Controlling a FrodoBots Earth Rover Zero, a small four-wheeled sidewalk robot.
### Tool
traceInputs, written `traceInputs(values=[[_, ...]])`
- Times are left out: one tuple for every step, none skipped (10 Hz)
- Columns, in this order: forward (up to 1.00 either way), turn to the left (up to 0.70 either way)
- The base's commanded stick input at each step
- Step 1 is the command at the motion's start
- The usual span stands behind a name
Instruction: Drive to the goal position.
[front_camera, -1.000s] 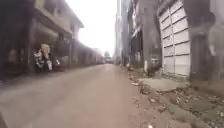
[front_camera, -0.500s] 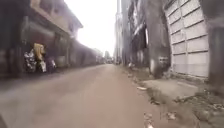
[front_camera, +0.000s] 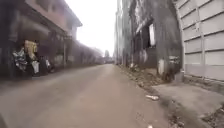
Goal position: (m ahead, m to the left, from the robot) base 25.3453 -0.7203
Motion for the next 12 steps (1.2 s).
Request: traceInputs(values=[[1.00,0.00],[1.00,0.00],[1.00,0.00],[1.00,0.00],[1.00,0.00],[1.00,0.00],[1.00,0.00],[1.00,0.00],[1.00,0.00],[1.00,0.00],[1.00,0.00],[1.00,0.00]])
